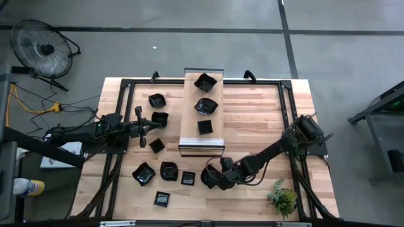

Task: Pick & Place Mini shaped plates
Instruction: Stack the leaf-shaped plate on top of the stacked leaf-shaped plates on the shelf

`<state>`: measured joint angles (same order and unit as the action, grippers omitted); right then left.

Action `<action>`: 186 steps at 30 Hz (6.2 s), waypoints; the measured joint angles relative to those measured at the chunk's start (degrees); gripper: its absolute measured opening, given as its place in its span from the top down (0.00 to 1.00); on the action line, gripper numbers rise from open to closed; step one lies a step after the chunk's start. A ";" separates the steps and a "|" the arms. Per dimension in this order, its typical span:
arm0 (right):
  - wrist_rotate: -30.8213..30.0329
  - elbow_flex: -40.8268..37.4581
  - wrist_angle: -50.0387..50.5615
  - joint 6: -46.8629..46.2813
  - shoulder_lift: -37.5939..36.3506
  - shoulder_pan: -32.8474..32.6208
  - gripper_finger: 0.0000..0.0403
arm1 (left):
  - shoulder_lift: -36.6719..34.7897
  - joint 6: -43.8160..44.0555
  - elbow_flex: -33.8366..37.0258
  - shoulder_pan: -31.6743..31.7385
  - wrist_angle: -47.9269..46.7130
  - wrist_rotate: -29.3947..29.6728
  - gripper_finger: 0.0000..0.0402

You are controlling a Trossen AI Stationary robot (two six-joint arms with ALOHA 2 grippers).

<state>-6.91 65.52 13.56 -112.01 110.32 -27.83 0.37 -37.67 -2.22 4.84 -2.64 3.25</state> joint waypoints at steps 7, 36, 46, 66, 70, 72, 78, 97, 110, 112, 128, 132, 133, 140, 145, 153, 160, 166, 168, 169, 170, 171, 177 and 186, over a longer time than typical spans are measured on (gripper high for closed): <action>-0.30 0.00 0.33 0.39 0.00 0.07 0.86 | 0.00 0.00 -0.01 0.01 -0.01 0.00 0.97; 4.50 0.00 -12.08 9.56 -2.49 0.11 1.00 | 0.00 0.00 -0.02 0.01 0.00 0.00 0.97; 4.10 0.16 -11.79 18.16 -11.31 2.56 1.00 | 0.01 0.00 -0.02 0.02 0.01 0.00 0.97; 11.82 25.31 29.91 54.81 -23.70 18.37 1.00 | 0.00 0.00 0.00 0.02 0.01 0.00 0.97; 14.45 29.11 36.18 62.84 -24.20 23.53 1.00 | 0.01 0.00 0.00 0.00 -0.01 0.00 0.97; 16.14 30.60 38.85 67.12 -24.22 26.30 1.00 | -0.01 0.00 -0.02 0.02 0.00 0.00 0.97; 23.09 32.37 42.49 79.24 -24.24 34.98 1.00 | 0.00 0.00 -0.01 0.02 0.00 0.00 0.97; 30.99 32.37 43.83 110.88 -21.79 56.13 1.00 | 0.00 0.00 -0.01 0.01 -0.01 0.00 0.97; 36.42 32.37 39.79 109.32 -12.92 59.69 1.00 | -0.01 0.00 0.00 0.01 0.00 0.00 0.97; 37.58 32.37 38.89 109.96 -11.84 59.64 1.00 | 0.01 0.00 -0.02 0.02 0.00 0.00 0.97; 36.80 32.37 36.66 118.53 -7.89 58.11 1.00 | 0.01 0.00 -0.01 0.00 0.01 0.00 0.97; 36.69 32.37 36.93 117.98 -7.89 57.89 1.00 | 0.00 0.00 0.00 0.00 0.01 0.00 0.97; 36.55 32.48 37.08 117.43 -7.64 57.69 1.00 | 0.00 0.01 -0.01 0.00 -0.01 0.00 0.97; 31.24 47.50 51.87 118.01 -0.63 57.31 1.00 | -0.01 0.00 0.00 0.00 -0.01 0.00 0.97; 31.02 60.67 61.62 118.45 6.22 56.63 1.00 | 0.01 0.00 0.00 0.01 -0.01 0.00 0.97; 30.99 67.64 65.19 118.50 11.43 55.51 1.00 | 0.01 0.00 0.00 0.01 -0.01 0.00 0.97; 27.75 65.90 66.60 118.40 11.32 55.08 1.00 | 0.01 0.00 0.00 0.02 -0.01 0.00 0.97; 26.19 65.90 67.74 119.57 11.32 54.77 1.00 | 0.01 0.00 0.00 0.02 -0.01 0.00 0.97; 25.63 65.90 67.82 120.08 11.61 54.64 1.00 | -0.01 0.00 -0.01 0.02 -0.01 0.00 0.97; 25.21 65.90 67.81 120.30 11.66 54.64 1.00 | -0.01 0.00 0.00 0.00 -0.01 -0.01 0.97; 24.67 65.90 67.79 120.74 11.88 54.63 1.00 | 0.01 0.00 -0.01 0.00 0.00 0.00 0.97; 23.98 65.90 67.79 121.03 12.18 54.39 1.00 | 0.00 0.00 -0.01 0.01 0.01 0.00 0.97; 23.23 65.90 67.84 121.68 12.37 54.29 1.00 | -0.01 0.00 0.00 0.00 0.01 0.00 0.97; 20.95 65.90 68.00 122.55 12.37 54.18 1.00 | 0.01 0.00 -0.02 0.02 0.01 0.00 0.97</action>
<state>14.05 131.41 81.56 10.55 122.69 26.35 0.38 -37.67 -2.24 4.86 -2.63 3.25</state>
